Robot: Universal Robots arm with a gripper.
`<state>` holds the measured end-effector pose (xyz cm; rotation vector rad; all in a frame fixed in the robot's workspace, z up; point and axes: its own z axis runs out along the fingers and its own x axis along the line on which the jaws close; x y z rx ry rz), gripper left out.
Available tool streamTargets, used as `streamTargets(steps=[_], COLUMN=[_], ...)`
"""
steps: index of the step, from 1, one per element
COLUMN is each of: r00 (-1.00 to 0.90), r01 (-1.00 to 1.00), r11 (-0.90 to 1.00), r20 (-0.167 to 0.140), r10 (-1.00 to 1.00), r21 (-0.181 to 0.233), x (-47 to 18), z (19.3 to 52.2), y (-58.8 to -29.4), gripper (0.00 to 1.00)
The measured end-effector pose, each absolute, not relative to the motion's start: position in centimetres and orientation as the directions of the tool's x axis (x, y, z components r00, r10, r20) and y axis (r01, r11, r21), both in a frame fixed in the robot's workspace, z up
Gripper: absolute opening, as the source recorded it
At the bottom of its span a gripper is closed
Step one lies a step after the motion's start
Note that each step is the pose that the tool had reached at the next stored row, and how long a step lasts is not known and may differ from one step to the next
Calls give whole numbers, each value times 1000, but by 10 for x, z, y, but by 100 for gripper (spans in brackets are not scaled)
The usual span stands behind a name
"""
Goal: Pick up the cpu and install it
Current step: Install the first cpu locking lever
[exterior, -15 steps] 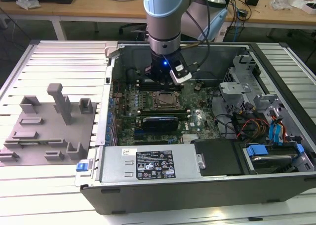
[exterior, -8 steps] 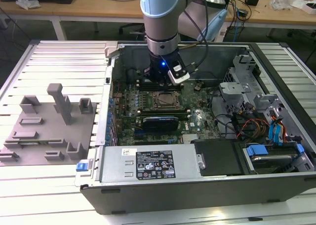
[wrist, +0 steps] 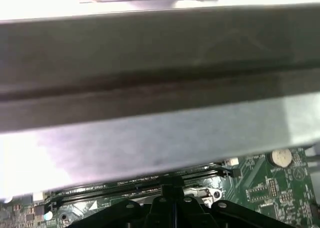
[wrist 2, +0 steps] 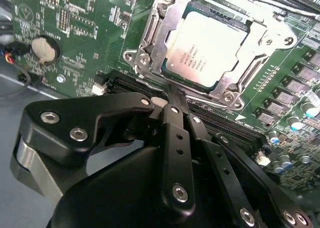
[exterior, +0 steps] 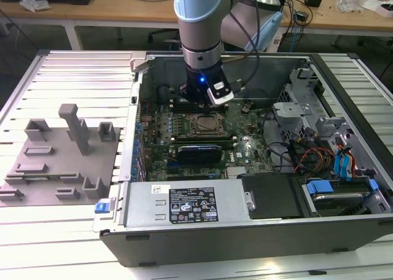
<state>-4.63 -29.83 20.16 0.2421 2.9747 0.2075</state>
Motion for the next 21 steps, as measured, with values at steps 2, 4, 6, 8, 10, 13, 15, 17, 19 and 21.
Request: streamTargets(steps=[2,4,6,8,10,13,15,17,19,21], r00=[-971,-967,-961,-959,-959,-959,-959,-959,-959,-959], r01=[175,195,219,226,226,226,227,226,226,226], r11=[973,969,964,963,963,963,963,963,963,963], r20=[-137,-137,-137,-137,-137,-137,-137,-137,-137,-137], r10=[196,216,239,246,247,247,247,247,247,247], r21=[149,149,149,149,149,149,149,149,149,149], x=[-46,-46,-46,-46,-46,-46,-46,-46,-46,-46], z=[201,201,201,201,201,201,201,201,201,201], y=[-298,-297,-296,-295,-295,-295,-294,-292,-291,-291], gripper=[11,11,11,11,11,11,11,11,11,11])
